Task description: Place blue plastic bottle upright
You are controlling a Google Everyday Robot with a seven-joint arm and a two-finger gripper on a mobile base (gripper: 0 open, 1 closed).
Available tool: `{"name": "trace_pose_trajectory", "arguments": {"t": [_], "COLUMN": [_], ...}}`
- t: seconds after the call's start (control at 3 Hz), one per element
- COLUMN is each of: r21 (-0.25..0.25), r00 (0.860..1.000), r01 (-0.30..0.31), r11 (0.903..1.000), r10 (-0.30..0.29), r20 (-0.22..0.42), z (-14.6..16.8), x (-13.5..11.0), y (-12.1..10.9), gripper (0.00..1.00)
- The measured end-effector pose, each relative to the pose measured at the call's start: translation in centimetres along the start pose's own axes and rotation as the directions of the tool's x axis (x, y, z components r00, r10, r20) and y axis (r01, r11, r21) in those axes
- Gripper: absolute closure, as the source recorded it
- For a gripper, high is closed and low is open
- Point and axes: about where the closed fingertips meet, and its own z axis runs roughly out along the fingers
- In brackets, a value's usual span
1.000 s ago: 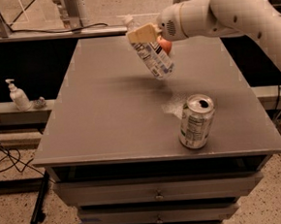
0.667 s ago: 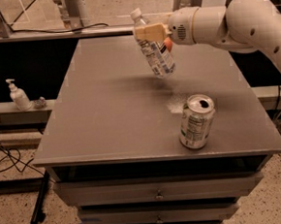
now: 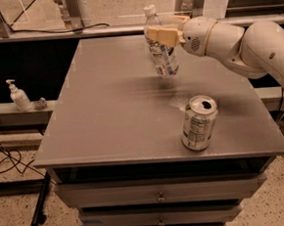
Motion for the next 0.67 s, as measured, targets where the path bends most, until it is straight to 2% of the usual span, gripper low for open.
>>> {"name": "trace_pose_trajectory", "arguments": {"t": [0.67], "r21": [0.026], "r00": [0.988], "r01": [-0.032], "r11": [0.9991], "r10": [0.028], "r20": [0.149], "z": [-2.3], "x": [1.0], "y": [-0.4], "gripper": [1.0]}}
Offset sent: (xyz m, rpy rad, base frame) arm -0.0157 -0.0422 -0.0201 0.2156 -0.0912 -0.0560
